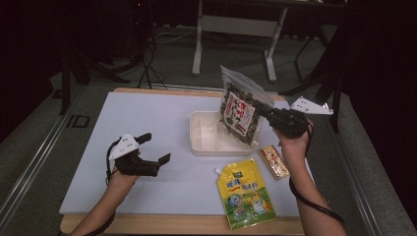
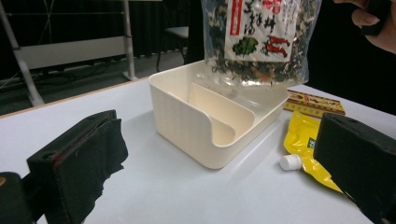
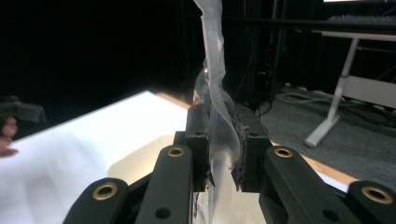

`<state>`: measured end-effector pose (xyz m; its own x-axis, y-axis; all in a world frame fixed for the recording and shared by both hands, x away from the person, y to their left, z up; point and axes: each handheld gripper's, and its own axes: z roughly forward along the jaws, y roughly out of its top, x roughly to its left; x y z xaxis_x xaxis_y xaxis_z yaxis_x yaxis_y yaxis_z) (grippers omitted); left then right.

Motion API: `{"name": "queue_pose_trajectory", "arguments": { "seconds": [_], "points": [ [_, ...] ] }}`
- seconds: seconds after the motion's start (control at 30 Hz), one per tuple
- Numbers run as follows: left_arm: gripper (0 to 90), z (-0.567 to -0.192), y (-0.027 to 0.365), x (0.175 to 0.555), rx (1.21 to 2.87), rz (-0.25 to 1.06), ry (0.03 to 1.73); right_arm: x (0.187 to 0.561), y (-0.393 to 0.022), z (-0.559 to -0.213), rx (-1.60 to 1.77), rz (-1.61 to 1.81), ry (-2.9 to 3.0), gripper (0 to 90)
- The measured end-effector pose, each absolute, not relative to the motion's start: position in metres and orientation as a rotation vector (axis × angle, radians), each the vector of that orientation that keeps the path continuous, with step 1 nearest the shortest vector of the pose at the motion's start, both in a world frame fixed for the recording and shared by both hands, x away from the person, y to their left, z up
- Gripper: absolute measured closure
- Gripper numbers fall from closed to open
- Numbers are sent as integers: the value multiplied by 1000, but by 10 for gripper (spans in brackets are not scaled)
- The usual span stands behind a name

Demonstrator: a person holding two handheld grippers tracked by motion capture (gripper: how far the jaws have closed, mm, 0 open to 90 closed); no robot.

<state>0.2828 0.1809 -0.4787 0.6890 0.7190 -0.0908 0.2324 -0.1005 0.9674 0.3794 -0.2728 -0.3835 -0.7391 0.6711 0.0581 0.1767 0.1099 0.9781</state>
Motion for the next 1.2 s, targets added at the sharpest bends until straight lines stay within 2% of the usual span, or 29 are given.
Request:
{"name": "queue_pose_trajectory", "arguments": {
  "seconds": [0.2,0.47,0.77,1.0,1.2],
  "points": [
    [8,-479,181,283,1666,488,781,381,-276,-380,820,1710,1950,787],
    [8,-480,181,283,1661,490,778,389,-280,-397,847,1719,1952,786],
    [8,-481,181,284,1661,483,782,384,-279,-408,835,1583,1990,786],
    [8,-481,180,283,1662,479,779,385,-284,-405,866,1633,1955,786],
    [8,-482,181,284,1659,479,781,380,-280,-386,799,1737,1911,786]
  ]
}}
